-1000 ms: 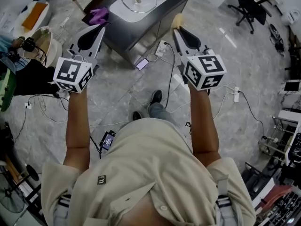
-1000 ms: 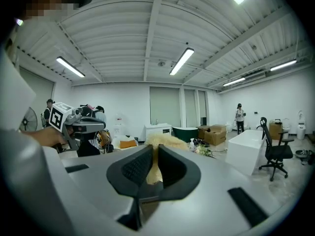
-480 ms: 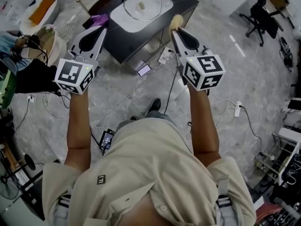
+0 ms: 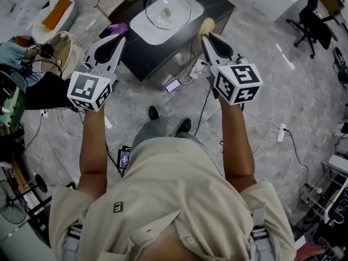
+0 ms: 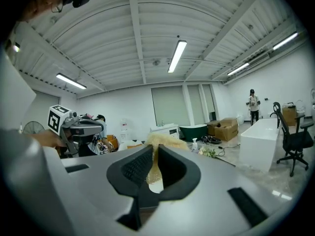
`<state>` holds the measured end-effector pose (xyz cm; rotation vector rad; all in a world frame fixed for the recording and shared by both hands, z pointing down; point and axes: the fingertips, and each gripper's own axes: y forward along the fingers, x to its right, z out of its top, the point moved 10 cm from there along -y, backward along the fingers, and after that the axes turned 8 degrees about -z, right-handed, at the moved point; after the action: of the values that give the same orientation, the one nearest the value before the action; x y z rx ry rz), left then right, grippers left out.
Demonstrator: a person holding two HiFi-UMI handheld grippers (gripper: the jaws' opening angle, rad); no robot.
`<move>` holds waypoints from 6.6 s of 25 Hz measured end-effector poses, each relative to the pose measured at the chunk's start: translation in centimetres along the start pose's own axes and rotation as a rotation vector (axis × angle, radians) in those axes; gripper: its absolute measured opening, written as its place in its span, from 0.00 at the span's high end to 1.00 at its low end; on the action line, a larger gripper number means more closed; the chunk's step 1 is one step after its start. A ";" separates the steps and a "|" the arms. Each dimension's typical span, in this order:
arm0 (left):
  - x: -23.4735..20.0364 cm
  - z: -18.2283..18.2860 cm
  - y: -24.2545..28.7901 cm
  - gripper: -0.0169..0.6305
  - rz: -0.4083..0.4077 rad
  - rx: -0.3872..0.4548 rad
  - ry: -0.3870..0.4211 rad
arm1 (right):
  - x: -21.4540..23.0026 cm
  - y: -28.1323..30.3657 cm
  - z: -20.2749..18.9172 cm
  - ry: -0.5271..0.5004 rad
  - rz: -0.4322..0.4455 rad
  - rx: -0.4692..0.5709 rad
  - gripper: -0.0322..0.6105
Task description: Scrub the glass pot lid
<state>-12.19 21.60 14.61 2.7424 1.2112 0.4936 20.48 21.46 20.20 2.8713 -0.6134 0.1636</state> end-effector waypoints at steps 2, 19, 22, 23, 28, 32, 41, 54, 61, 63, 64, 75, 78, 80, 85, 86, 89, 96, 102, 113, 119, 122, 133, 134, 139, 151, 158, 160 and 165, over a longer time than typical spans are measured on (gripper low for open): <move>-0.3 -0.2 1.2 0.95 -0.016 0.001 -0.003 | 0.7 0.3 -0.2 0.006 -0.014 -0.006 0.88; -9.4 -2.9 11.4 0.95 -0.189 0.091 -0.031 | 2.9 6.4 1.0 -0.030 -0.197 -0.040 0.88; -11.8 -3.5 12.6 0.95 -0.218 0.107 -0.036 | 2.5 8.4 1.3 -0.035 -0.226 -0.045 0.88; -12.7 -3.9 12.9 0.95 -0.227 0.110 -0.037 | 2.2 9.2 1.3 -0.036 -0.235 -0.047 0.88; -16.6 -6.3 13.5 0.95 -0.262 0.121 -0.052 | 0.3 12.7 1.1 -0.047 -0.269 -0.055 0.88; -18.8 -7.2 15.0 0.95 -0.295 0.131 -0.061 | 0.2 14.5 1.7 -0.051 -0.305 -0.066 0.88; -22.1 -10.5 17.2 0.95 -0.261 0.103 -0.122 | 2.4 19.9 1.1 -0.057 -0.288 -0.123 0.88; -26.4 -13.5 20.5 0.95 -0.099 -0.014 -0.204 | 9.1 34.9 -0.7 -0.049 -0.109 -0.232 0.88; -27.7 -16.3 22.6 0.95 -0.061 -0.071 -0.253 | 11.9 42.4 -4.0 -0.032 -0.066 -0.310 0.88; -27.9 -17.2 23.2 0.95 -0.054 -0.084 -0.269 | 12.6 44.5 -5.4 -0.029 -0.061 -0.338 0.88; -28.0 -17.7 23.5 0.95 -0.052 -0.091 -0.277 | 12.9 45.5 -6.2 -0.029 -0.062 -0.351 0.88; -27.7 -24.6 25.0 0.95 -0.025 -0.166 -0.381 | 15.2 55.9 -16.7 -0.026 -0.113 -0.467 0.88; -27.6 -26.2 25.5 0.95 -0.015 -0.178 -0.401 | 16.2 57.9 -19.2 -0.024 -0.137 -0.490 0.88; -27.2 -27.2 25.7 0.95 -0.009 -0.187 -0.417 | 16.7 58.9 -20.9 -0.029 -0.150 -0.508 0.88; -26.6 -28.9 26.1 0.95 0.002 -0.197 -0.444 | 18.2 60.9 -24.3 -0.039 -0.162 -0.545 0.88; -26.5 -29.1 26.0 0.95 0.005 -0.199 -0.448 | 18.2 61.2 -24.6 -0.041 -0.158 -0.549 0.88; -26.4 -29.8 25.7 0.95 0.018 -0.208 -0.457 | 18.1 61.9 -25.7 -0.048 -0.147 -0.562 0.88; -26.2 -30.9 24.5 0.95 0.044 -0.224 -0.479 | 12.9 65.0 -26.0 -0.044 -0.037 -0.552 0.88; -26.2 -30.7 24.5 0.95 0.041 -0.226 -0.483 | 6.1 66.3 -25.1 -0.094 0.113 -0.508 0.88; -26.1 -30.8 25.5 0.95 0.010 -0.223 -0.473 | 9.0 65.1 -26.1 -0.093 0.056 -0.547 0.88; -26.1 -30.6 26.3 0.95 -0.006 -0.216 -0.471 | 16.4 61.1 -28.2 -0.039 -0.153 -0.652 0.88; -26.1 -30.7 26.6 0.95 -0.013 -0.216 -0.474 | 18.7 59.1 -28.8 -0.013 -0.182 -0.672 0.88; -26.5 -30.9 25.9 0.95 -0.007 -0.227 -0.479 | 18.5 59.1 -29.0 -0.057 -0.155 -0.677 0.88; -26.5 -31.0 25.8 0.95 -0.006 -0.225 -0.479 | 18.5 59.1 -29.0 -0.058 -0.156 -0.680 0.88; -26.6 -31.2 25.7 0.95 -0.004 -0.217 -0.479 | 18.4 59.1 -29.3 -0.050 -0.169 -0.689 0.88; -26.0 -31.4 25.4 0.95 0.001 -0.224 -0.497 | 3.9 63.4 -27.8 -0.068 0.209 -0.604 0.88; -25.4 -31.3 25.7 0.95 -0.004 -0.213 -0.494 | 3.4 63.1 -27.0 -0.124 0.227 -0.579 0.88; -25.2 -31.3 25.7 0.95 -0.007 -0.215 -0.494 | 4.2 62.8 -27.0 -0.130 0.207 -0.595 0.88; -24.7 -31.1 26.1 0.95 -0.016 -0.213 -0.492 | 7.3 61.3 -28.6 -0.107 0.154 -0.668 0.88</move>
<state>-19.88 -15.37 43.54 2.4602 0.9872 -0.0577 -0.20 -29.92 59.62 2.1987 -0.7387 -0.1502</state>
